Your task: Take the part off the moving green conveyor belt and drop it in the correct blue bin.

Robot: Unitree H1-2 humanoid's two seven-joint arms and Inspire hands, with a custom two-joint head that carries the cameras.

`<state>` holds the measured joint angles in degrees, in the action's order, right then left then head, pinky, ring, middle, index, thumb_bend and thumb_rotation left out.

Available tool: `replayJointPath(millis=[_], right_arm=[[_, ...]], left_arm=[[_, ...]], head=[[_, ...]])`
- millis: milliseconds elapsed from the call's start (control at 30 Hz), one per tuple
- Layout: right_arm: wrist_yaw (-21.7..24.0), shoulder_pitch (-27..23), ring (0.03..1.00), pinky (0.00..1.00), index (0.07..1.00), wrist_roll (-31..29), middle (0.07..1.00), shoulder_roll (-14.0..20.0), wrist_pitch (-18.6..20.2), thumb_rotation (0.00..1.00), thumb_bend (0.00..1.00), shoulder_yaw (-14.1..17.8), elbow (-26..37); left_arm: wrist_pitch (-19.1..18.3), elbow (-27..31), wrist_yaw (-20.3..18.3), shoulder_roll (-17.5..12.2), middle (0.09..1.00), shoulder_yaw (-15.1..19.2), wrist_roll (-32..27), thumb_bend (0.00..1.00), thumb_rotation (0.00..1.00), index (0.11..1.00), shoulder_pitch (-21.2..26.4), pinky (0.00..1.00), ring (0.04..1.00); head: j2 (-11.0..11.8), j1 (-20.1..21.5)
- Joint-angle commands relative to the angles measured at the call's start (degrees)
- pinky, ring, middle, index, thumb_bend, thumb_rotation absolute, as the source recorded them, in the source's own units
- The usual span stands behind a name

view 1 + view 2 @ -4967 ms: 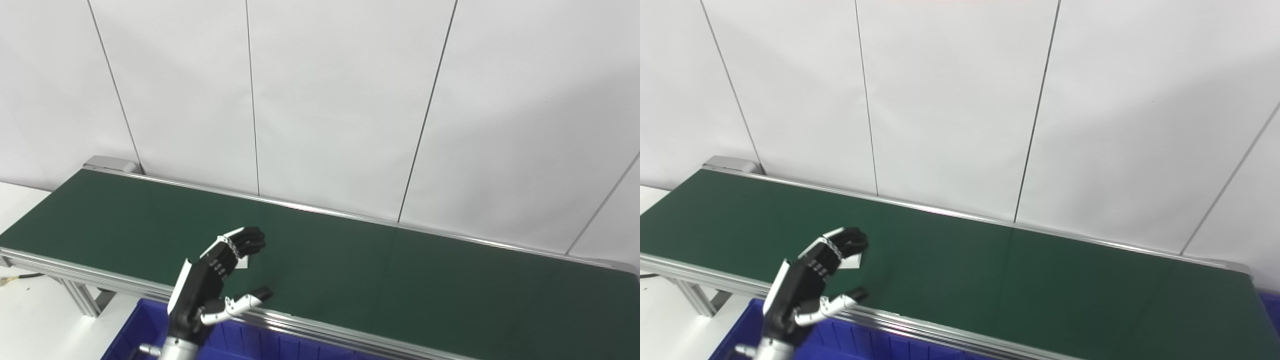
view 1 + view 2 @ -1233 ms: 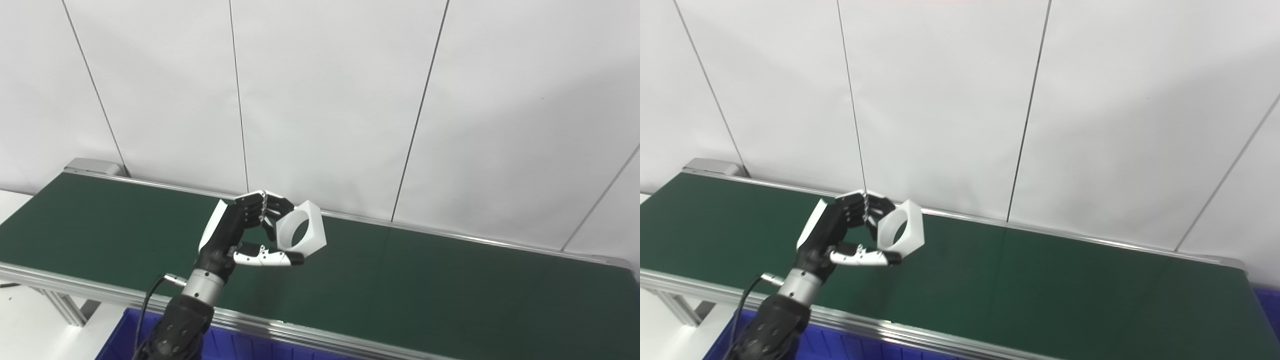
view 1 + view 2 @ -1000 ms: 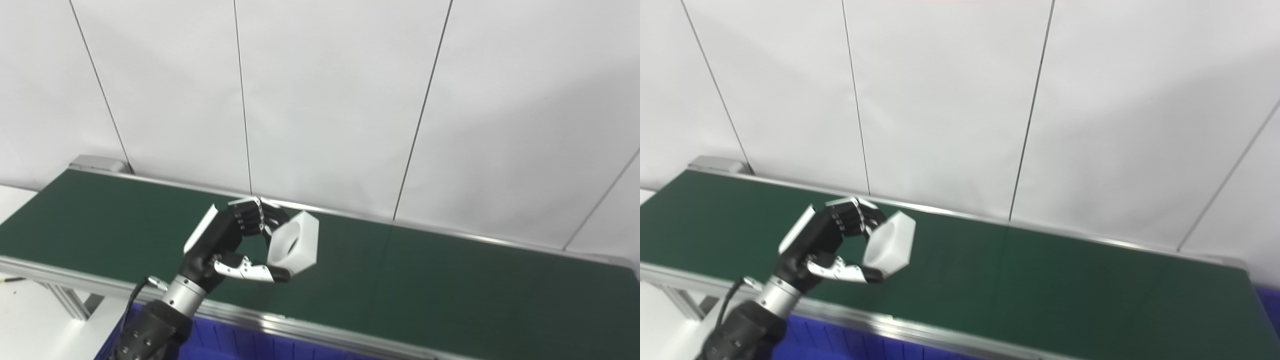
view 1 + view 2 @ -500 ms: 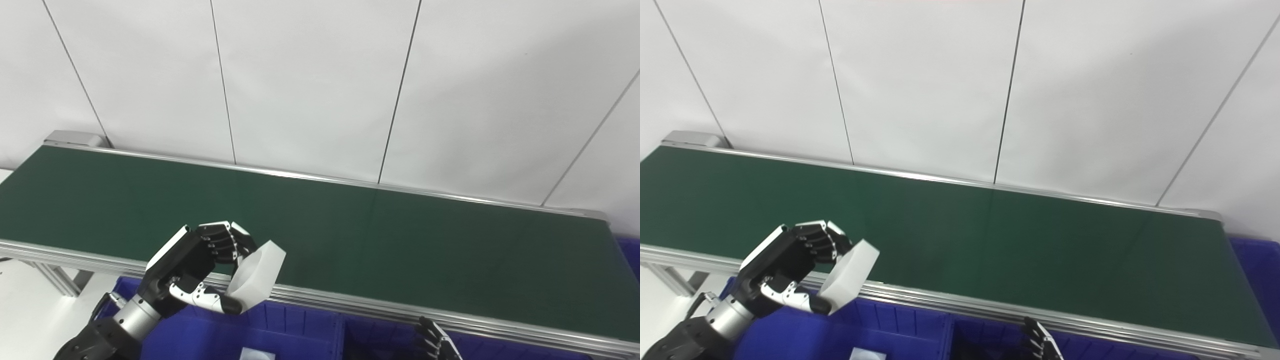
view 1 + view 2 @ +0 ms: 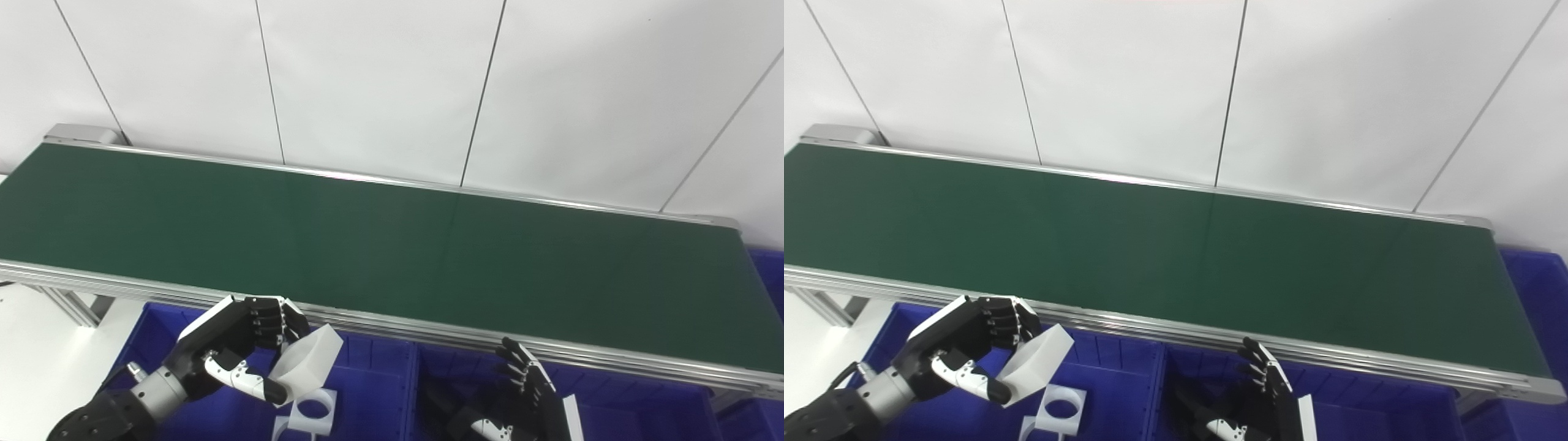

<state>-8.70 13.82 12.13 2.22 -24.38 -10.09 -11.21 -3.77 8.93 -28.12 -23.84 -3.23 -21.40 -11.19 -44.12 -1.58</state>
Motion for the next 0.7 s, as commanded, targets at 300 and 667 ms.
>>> replayJointPath(millis=[300,667], right_arm=[[1.87,-0.25,0.741,0.66,0.836,-1.28,0.803,-0.73,0.44,0.03,0.67,1.27,2.65],[2.49,-0.29,0.740,0.65,0.834,-1.45,0.800,-0.95,0.82,0.01,0.67,1.61,2.92]], left_arm=[[-4.51,-1.42,11.97,1.48,0.467,-7.22,29.61,0.50,0.00,0.521,1.36,0.33,0.401],[3.28,-13.71,24.43,7.53,0.473,-9.13,43.20,0.50,0.00,0.510,2.95,0.40,0.431]], head=[[-1.28,-0.08],[-1.56,0.02]])
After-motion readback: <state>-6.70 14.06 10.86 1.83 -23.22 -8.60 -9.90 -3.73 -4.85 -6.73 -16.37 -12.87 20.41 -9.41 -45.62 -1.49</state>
